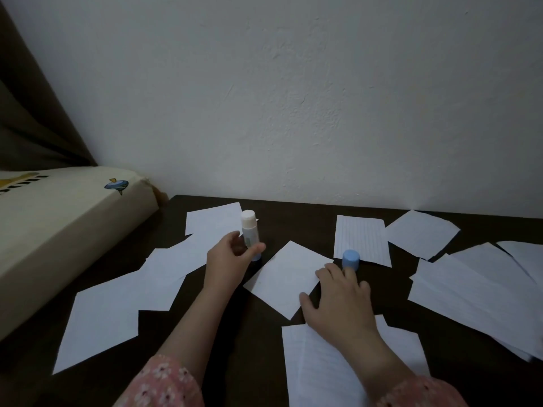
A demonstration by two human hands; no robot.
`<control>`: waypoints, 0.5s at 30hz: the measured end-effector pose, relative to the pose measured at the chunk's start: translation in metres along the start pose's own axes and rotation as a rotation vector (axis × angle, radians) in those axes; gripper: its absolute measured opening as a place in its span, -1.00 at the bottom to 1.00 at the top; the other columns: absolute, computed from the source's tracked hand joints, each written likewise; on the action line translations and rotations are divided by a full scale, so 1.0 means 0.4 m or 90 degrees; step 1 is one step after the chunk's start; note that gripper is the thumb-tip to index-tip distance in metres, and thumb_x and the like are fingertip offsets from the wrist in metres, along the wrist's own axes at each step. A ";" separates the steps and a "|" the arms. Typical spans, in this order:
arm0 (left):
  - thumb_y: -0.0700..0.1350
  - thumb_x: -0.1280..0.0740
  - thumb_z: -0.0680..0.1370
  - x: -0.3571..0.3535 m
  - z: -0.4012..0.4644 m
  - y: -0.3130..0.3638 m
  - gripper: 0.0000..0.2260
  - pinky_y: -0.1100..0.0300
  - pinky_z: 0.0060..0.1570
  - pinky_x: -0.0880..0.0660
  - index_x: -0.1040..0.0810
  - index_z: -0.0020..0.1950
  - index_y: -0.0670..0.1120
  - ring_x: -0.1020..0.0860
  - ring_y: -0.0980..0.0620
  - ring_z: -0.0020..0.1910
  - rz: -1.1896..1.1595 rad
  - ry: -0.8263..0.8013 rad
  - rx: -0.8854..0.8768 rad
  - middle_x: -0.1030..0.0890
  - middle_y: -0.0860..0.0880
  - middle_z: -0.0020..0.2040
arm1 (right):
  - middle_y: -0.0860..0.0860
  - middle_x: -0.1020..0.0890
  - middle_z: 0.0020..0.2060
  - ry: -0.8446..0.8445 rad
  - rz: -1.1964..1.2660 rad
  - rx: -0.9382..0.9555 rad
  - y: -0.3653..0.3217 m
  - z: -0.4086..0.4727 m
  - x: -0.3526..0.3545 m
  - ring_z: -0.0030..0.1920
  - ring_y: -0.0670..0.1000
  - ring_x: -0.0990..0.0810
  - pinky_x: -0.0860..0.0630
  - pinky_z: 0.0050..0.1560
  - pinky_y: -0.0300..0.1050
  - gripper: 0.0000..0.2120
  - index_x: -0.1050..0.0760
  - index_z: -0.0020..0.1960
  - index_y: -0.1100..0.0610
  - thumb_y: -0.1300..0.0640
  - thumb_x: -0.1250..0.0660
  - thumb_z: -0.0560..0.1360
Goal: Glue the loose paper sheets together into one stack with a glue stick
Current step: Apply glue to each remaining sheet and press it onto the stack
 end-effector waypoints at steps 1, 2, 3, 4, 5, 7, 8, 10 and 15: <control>0.09 -0.44 0.45 0.007 -0.006 0.001 -0.38 0.03 0.21 -0.46 -0.37 0.43 -0.08 -0.50 -0.04 0.26 0.008 0.022 0.002 -0.52 -0.06 0.32 | -0.06 -0.31 0.39 0.002 0.008 -0.005 0.002 -0.001 -0.001 0.39 -0.01 -0.24 -0.26 0.33 0.00 -0.50 -0.30 0.37 -0.02 -0.24 -0.11 0.53; 0.09 -0.43 0.46 0.015 -0.014 0.003 -0.40 0.03 0.21 -0.46 -0.38 0.43 -0.09 -0.51 -0.03 0.25 0.020 0.048 0.001 -0.52 -0.07 0.31 | -0.07 -0.31 0.39 0.004 0.019 -0.009 0.005 -0.001 -0.001 0.39 -0.01 -0.23 -0.26 0.33 -0.01 -0.49 -0.30 0.38 -0.02 -0.25 -0.12 0.53; 0.08 -0.42 0.48 0.024 -0.022 0.008 -0.44 0.04 0.19 -0.47 -0.40 0.41 -0.09 -0.51 -0.02 0.23 0.032 0.074 0.001 -0.53 -0.07 0.30 | -0.07 -0.30 0.39 0.006 0.032 -0.013 0.008 -0.001 0.000 0.39 -0.02 -0.23 -0.25 0.33 -0.01 -0.48 -0.30 0.38 -0.03 -0.26 -0.14 0.52; 0.06 -0.40 0.50 0.031 -0.033 0.014 -0.49 0.07 0.16 -0.48 -0.43 0.39 -0.09 -0.52 -0.01 0.20 0.039 0.092 0.002 -0.54 -0.07 0.28 | -0.07 -0.30 0.39 0.007 0.045 -0.015 0.012 -0.001 0.000 0.38 -0.02 -0.23 -0.25 0.33 -0.01 -0.48 -0.31 0.38 -0.04 -0.27 -0.15 0.52; 0.04 -0.40 0.51 0.034 -0.046 0.018 -0.54 0.10 0.13 -0.48 -0.45 0.36 -0.09 -0.53 0.02 0.17 0.043 0.097 0.002 -0.54 -0.06 0.27 | -0.07 -0.30 0.38 0.008 0.054 -0.016 0.015 -0.003 -0.001 0.38 -0.02 -0.23 -0.25 0.33 -0.02 -0.48 -0.31 0.38 -0.05 -0.27 -0.17 0.52; 0.01 -0.40 0.51 0.023 -0.077 0.025 -0.62 0.16 0.07 -0.48 -0.51 0.29 -0.09 -0.52 0.08 0.08 0.059 0.065 -0.008 -0.56 -0.04 0.22 | -0.06 -0.29 0.38 0.016 0.069 -0.011 0.022 -0.007 0.004 0.38 -0.02 -0.22 -0.25 0.34 -0.02 -0.49 -0.33 0.39 -0.06 -0.27 -0.18 0.52; 0.01 -0.40 0.51 0.012 -0.094 0.027 -0.64 0.16 0.08 -0.49 -0.53 0.27 -0.07 -0.52 0.09 0.07 0.073 0.035 -0.013 -0.56 -0.03 0.22 | -0.06 -0.30 0.37 0.027 0.083 -0.008 0.024 -0.011 0.009 0.38 -0.02 -0.23 -0.26 0.34 -0.02 -0.50 -0.34 0.38 -0.07 -0.26 -0.18 0.52; 0.04 -0.42 0.49 -0.015 -0.127 0.027 -0.63 0.12 0.12 -0.49 -0.54 0.25 -0.04 -0.52 0.03 0.15 0.115 -0.025 -0.003 -0.53 -0.02 0.25 | -0.07 -0.35 0.33 0.070 0.109 -0.009 0.034 -0.019 0.026 0.34 -0.04 -0.27 -0.29 0.30 -0.05 -0.55 -0.38 0.35 -0.08 -0.24 -0.19 0.53; 0.17 -0.40 0.46 -0.058 -0.187 0.041 -0.53 0.12 0.17 -0.44 -0.52 0.27 -0.05 -0.49 0.05 0.18 0.313 -0.070 -0.064 -0.50 -0.01 0.25 | -0.04 -0.47 0.22 0.198 0.090 -0.083 0.124 -0.038 0.092 0.25 0.00 -0.36 -0.33 0.20 -0.02 -0.69 -0.46 0.25 -0.03 -0.09 -0.22 0.55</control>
Point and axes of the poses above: each hand's wrist, its own z-axis towards the middle knuckle, its own x-axis out of the back of the hand, y = z × x, the point moved 4 cm from there along z, towards the middle knuckle
